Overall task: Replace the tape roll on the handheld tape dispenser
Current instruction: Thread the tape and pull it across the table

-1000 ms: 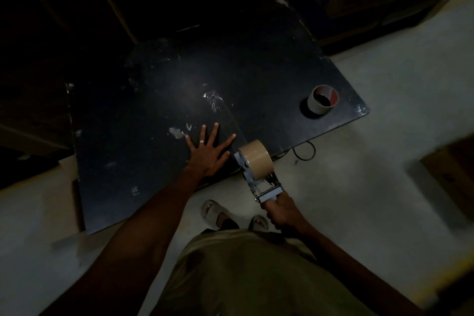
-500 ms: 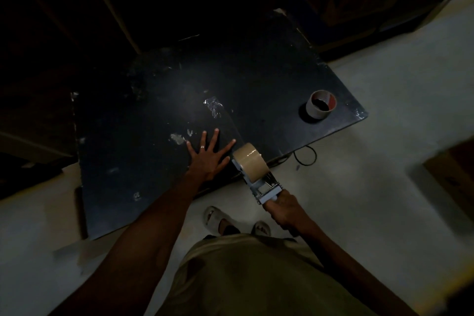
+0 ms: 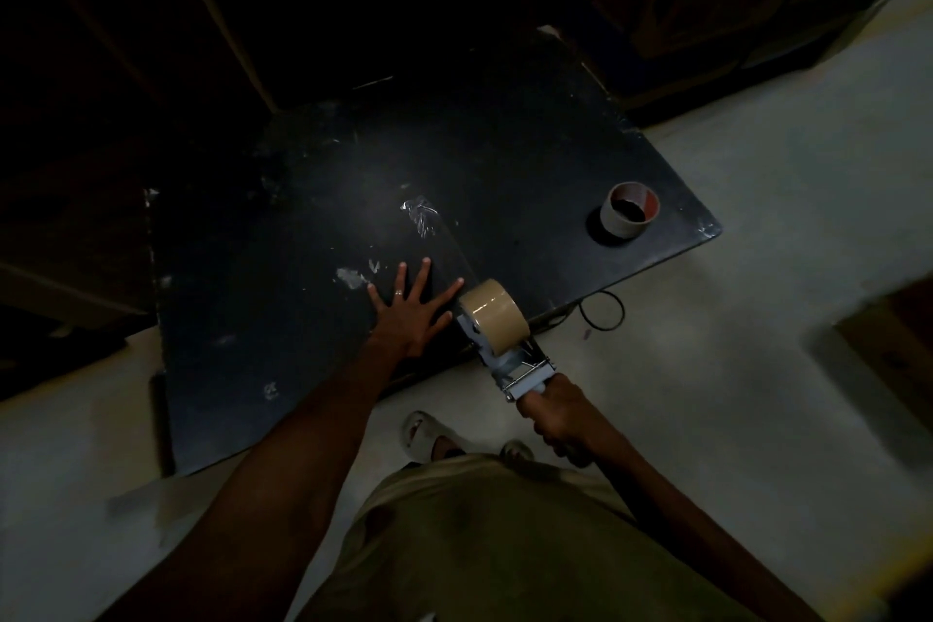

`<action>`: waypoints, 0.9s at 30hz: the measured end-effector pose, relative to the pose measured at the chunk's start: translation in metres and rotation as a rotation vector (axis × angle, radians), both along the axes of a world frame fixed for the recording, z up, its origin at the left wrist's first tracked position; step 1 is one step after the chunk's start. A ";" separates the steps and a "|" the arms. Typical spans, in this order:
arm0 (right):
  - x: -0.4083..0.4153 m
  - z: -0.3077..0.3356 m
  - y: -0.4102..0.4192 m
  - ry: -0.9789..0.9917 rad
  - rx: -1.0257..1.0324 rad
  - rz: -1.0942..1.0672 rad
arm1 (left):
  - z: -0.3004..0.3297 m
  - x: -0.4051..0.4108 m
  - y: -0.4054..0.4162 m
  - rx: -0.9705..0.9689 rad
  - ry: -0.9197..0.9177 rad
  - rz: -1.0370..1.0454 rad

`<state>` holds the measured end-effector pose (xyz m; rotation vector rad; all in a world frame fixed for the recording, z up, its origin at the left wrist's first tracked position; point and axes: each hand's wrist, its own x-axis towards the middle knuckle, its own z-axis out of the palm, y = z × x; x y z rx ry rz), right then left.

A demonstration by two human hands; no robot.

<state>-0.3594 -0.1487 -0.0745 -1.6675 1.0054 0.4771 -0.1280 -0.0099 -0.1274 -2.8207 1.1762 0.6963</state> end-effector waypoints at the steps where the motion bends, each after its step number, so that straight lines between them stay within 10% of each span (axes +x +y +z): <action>1: -0.001 0.000 -0.001 -0.017 -0.010 0.012 | 0.000 0.000 0.000 0.000 0.002 0.001; 27: -0.054 -0.001 -0.007 0.182 -0.045 0.032 | -0.006 -0.010 0.001 -0.050 -0.065 0.029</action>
